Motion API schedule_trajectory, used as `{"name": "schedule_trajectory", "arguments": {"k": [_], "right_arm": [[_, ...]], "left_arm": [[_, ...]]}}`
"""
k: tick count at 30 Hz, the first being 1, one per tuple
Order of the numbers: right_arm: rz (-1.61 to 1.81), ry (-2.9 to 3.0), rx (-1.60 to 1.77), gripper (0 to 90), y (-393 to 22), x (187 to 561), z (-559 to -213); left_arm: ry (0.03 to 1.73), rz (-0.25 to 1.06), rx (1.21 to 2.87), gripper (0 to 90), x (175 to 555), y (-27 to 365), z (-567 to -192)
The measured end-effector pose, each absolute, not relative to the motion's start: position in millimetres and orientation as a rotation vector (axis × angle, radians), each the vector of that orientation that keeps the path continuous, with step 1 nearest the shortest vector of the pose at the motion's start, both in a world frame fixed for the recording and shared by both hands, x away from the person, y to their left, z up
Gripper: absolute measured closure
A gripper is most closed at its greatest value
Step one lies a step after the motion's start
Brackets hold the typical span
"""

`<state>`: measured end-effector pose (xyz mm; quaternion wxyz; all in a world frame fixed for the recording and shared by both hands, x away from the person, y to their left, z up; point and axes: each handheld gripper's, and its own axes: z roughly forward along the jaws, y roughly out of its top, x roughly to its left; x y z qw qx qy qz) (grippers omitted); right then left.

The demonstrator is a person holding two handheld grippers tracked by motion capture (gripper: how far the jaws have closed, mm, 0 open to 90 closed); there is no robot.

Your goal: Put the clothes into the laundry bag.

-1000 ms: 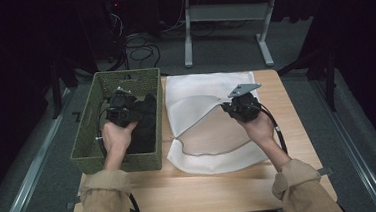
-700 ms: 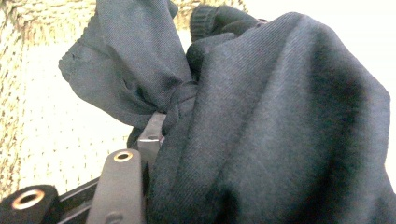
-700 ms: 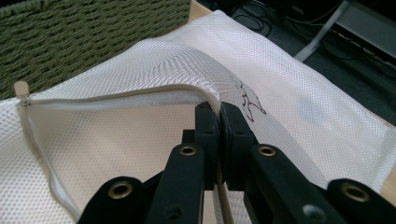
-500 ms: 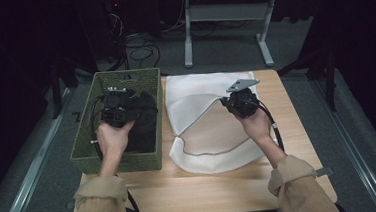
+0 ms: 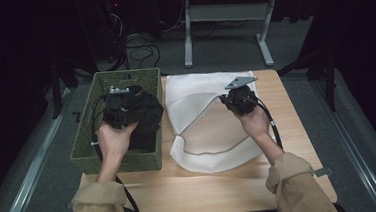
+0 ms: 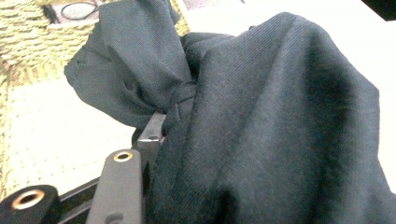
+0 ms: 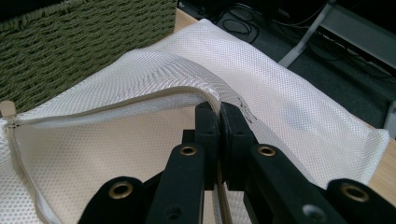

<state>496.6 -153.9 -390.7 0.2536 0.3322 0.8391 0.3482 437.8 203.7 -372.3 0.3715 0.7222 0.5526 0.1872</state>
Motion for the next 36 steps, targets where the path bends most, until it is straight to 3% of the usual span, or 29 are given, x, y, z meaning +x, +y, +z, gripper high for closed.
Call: {"name": "schedule_trajectory", "arguments": {"k": [36], "right_arm": [[0.939, 2.274, 0.902, 88.1, -161, 498, -391]], "left_arm": [[0.958, 0.388, 1.945, 48.4, 383, 140, -334]]}}
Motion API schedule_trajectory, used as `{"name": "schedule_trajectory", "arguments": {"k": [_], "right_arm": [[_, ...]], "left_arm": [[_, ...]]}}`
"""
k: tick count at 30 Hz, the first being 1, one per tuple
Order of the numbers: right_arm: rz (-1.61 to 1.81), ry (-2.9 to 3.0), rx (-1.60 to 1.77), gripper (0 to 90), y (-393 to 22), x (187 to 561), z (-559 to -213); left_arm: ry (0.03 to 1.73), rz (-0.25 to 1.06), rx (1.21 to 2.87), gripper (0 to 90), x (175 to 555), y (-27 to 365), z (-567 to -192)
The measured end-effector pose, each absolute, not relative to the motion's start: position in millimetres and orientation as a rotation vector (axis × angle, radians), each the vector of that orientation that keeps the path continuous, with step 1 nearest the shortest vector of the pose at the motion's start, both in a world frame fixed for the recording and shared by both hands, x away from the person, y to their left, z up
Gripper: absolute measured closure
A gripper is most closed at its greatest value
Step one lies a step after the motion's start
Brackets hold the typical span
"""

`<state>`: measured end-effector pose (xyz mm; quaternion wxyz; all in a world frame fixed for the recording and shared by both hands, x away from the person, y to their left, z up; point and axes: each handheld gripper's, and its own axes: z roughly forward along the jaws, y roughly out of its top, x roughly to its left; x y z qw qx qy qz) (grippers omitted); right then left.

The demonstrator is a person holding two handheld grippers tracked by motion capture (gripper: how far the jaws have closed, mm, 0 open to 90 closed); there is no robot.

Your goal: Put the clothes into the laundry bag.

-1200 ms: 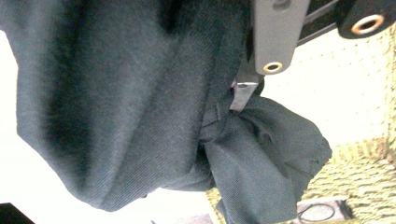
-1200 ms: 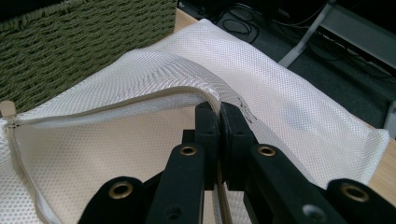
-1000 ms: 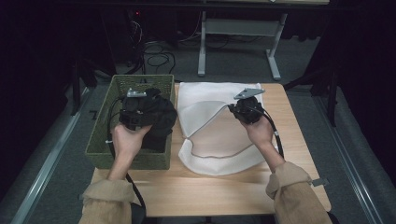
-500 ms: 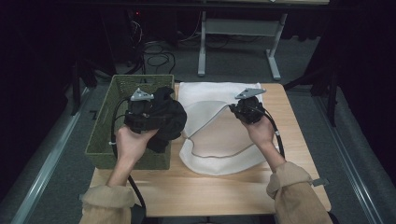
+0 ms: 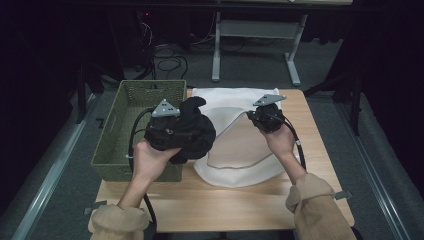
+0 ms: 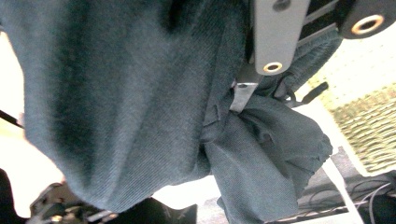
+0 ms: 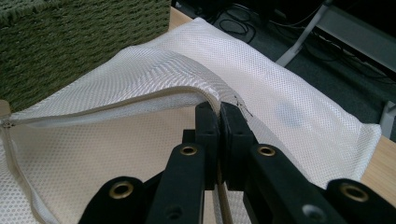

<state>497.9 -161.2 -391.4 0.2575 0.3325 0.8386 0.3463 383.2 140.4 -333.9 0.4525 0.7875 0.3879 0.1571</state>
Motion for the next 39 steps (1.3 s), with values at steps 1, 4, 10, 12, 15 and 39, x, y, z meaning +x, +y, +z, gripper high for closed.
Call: {"name": "schedule_trajectory", "arguments": {"k": [1, 4, 10, 12, 15, 39], "right_arm": [[0.940, 2.276, 0.908, 88.1, -161, 498, -392], [0.938, 2.284, 0.911, 88.2, -161, 499, -392], [0.943, 2.289, 0.925, 88.2, -161, 499, -392], [0.945, 2.289, 0.926, 88.3, -161, 499, -392], [0.948, 2.292, 0.926, 88.2, -161, 499, -392], [0.972, 2.318, 0.912, 88.2, -164, 499, -391]], "left_arm": [[0.949, 0.386, 1.949, 48.4, 382, 138, -334], [0.926, 0.366, 1.953, 48.4, 381, 131, -333], [0.860, 0.295, 1.961, 48.4, 381, 120, -332], [0.843, 0.283, 1.977, 48.3, 381, 113, -333], [0.816, 0.265, 1.981, 48.3, 380, 105, -333], [0.709, 0.217, 2.039, 48.1, 377, 67, -343]]}}
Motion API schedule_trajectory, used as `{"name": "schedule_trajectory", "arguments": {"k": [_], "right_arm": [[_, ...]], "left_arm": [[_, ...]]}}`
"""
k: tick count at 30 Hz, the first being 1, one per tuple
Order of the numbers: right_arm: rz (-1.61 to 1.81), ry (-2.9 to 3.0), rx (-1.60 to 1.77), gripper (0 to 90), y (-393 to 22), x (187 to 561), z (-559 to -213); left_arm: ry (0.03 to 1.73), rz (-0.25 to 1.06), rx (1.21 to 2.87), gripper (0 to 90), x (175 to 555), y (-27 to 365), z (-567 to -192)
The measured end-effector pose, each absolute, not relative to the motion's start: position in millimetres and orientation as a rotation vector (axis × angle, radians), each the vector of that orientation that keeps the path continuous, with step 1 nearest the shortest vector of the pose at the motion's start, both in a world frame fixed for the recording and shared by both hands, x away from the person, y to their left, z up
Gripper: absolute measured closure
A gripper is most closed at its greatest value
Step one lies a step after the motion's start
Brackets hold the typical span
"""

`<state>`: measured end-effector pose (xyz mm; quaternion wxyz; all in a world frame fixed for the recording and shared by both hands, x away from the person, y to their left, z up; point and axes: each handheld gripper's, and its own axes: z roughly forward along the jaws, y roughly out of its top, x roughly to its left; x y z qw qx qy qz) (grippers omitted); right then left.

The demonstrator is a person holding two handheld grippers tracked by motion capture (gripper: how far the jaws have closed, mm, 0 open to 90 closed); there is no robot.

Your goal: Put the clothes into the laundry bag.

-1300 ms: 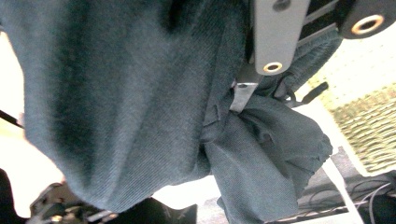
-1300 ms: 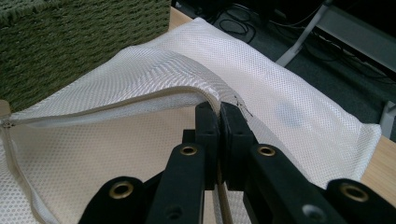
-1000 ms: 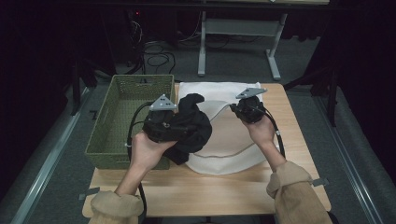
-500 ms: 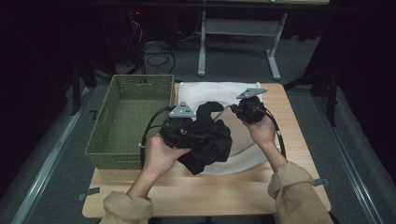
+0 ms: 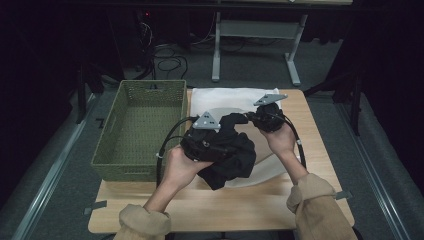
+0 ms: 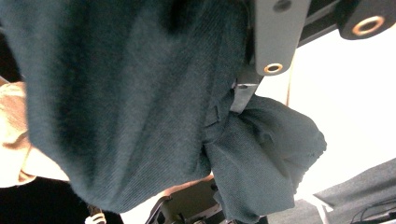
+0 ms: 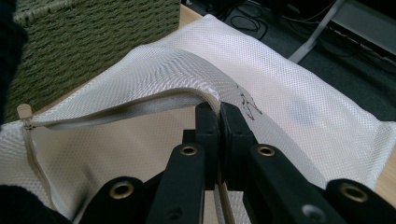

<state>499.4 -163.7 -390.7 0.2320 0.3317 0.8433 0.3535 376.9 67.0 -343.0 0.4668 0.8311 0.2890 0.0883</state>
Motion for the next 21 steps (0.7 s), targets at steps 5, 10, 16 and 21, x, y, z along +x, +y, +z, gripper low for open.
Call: {"name": "schedule_trajectory", "arguments": {"k": [5, 10, 16, 21], "right_arm": [[0.981, 2.319, 0.920, 88.1, -165, 499, -390], [0.987, 2.326, 0.906, 88.2, -165, 499, -389], [0.987, 2.331, 0.907, 88.1, -165, 498, -389], [1.000, 2.333, 0.899, 88.1, -166, 497, -388]], "left_arm": [[0.694, 0.216, 2.029, 48.0, 376, 64, -344], [0.684, 0.206, 2.033, 47.9, 378, 61, -346], [0.685, 0.242, 2.036, 47.8, 379, 53, -349], [0.667, 0.281, 2.058, 47.7, 378, 46, -354]]}}
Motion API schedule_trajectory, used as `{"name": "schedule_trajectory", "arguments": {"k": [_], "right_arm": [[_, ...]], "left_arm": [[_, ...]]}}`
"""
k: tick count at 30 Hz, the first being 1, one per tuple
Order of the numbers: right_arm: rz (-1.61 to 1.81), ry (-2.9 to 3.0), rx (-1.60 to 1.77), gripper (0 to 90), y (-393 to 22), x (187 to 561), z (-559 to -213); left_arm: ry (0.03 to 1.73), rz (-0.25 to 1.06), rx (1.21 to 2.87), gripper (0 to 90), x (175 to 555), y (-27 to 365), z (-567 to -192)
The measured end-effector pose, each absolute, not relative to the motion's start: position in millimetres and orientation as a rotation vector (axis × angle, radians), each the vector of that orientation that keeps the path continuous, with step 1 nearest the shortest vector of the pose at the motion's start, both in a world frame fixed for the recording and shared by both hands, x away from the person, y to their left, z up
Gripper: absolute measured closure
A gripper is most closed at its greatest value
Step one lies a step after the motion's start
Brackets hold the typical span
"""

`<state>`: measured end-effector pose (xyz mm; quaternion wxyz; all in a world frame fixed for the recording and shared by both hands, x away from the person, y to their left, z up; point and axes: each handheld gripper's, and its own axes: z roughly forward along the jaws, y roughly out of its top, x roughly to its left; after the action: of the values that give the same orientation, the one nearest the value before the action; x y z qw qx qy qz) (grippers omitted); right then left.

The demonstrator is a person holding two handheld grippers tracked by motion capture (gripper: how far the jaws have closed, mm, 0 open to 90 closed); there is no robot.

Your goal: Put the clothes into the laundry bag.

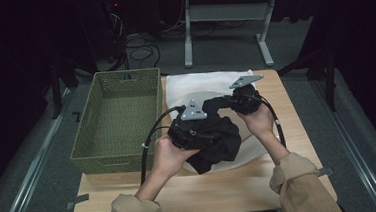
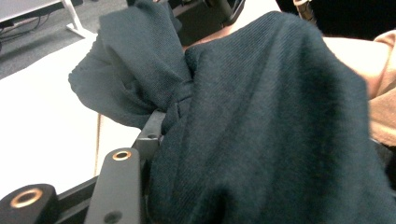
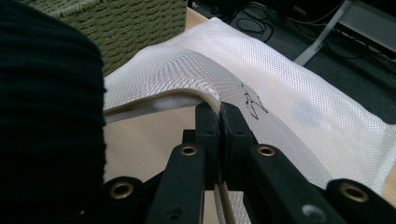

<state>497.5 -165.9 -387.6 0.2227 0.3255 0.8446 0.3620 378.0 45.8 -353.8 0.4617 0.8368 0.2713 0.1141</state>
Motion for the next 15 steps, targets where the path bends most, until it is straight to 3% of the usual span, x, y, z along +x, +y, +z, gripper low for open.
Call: {"name": "schedule_trajectory", "arguments": {"k": [15], "right_arm": [[1.009, 2.339, 0.908, 88.1, -167, 498, -388]], "left_arm": [[0.686, 0.239, 2.077, 47.6, 383, 38, -381]]}}
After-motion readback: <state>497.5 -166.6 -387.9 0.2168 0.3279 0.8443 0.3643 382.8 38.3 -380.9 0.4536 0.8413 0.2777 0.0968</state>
